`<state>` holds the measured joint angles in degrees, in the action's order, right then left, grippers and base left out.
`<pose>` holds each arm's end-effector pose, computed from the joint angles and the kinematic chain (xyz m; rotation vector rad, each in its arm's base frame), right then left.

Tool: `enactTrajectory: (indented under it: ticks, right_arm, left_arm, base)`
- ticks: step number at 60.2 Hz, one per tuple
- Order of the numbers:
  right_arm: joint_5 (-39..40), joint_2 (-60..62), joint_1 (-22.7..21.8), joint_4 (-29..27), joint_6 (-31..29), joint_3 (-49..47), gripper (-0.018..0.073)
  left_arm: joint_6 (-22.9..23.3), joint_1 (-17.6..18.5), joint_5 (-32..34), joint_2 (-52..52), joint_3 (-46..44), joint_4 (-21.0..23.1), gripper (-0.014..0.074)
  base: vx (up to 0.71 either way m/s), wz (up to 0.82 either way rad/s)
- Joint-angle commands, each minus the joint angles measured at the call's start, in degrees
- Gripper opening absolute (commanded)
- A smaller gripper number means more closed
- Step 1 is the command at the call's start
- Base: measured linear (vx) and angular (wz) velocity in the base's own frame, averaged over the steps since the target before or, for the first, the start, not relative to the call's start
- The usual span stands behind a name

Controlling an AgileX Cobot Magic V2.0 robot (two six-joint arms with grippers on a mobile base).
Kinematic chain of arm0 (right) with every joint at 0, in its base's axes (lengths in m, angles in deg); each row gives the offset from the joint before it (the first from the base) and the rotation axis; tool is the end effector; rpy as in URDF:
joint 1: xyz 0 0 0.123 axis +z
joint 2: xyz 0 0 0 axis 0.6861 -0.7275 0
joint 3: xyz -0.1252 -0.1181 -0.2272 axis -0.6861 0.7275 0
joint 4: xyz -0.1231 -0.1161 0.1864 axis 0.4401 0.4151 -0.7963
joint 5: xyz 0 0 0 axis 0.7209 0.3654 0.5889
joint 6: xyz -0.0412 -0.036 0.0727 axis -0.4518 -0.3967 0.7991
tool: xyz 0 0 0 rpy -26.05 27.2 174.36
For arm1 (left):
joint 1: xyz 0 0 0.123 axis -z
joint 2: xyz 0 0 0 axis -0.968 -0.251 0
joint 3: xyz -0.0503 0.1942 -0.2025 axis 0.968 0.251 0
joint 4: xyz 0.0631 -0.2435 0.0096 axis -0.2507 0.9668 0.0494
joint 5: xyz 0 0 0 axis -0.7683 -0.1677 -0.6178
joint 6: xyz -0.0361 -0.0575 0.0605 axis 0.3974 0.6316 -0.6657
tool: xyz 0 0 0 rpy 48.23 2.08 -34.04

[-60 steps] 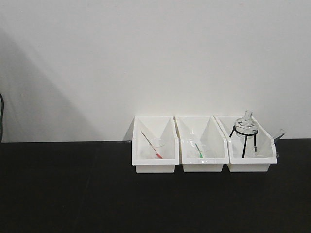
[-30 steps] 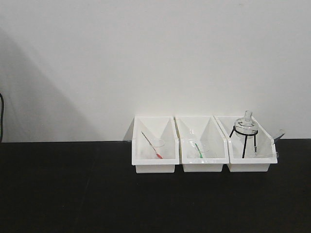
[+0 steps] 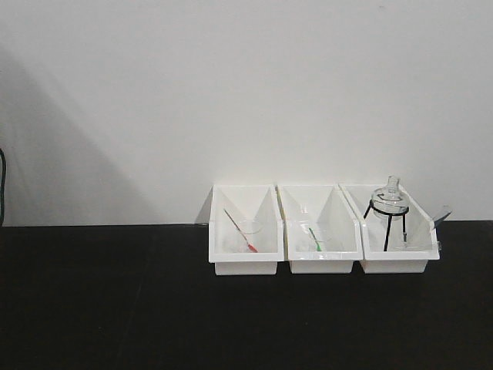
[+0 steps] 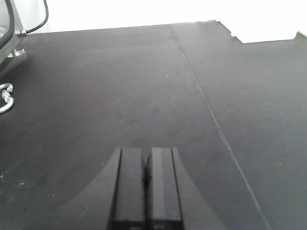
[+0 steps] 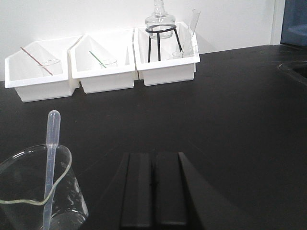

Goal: Grab transparent chemical and place on left bench

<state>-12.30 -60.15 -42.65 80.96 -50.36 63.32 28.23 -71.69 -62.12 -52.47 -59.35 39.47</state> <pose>0.0557 -0.0009 0.1820 0.1034 1.7389 0.0789 0.0564 -0.0037 0.2037 0.0742 1.5102 -0.0272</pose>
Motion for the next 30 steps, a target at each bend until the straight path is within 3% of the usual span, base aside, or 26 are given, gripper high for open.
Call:
enactTrajectory:
  ticks: [1, 30]
  right_arm:
    - [4.3, 0.5, -0.2, 0.2, -0.1, 0.4, -0.0007]
    - [4.3, 0.8, -0.2, 0.2, -0.1, 0.4, -0.0007]
  left_arm:
    - [0.4, 0.1, 4.5, 1.1, 0.9, 0.0, -0.0003]
    - [0.4, 0.1, 4.5, 1.1, 0.9, 0.0, -0.0003]
  base:
    - [0.00, 0.00]
    - [0.00, 0.00]
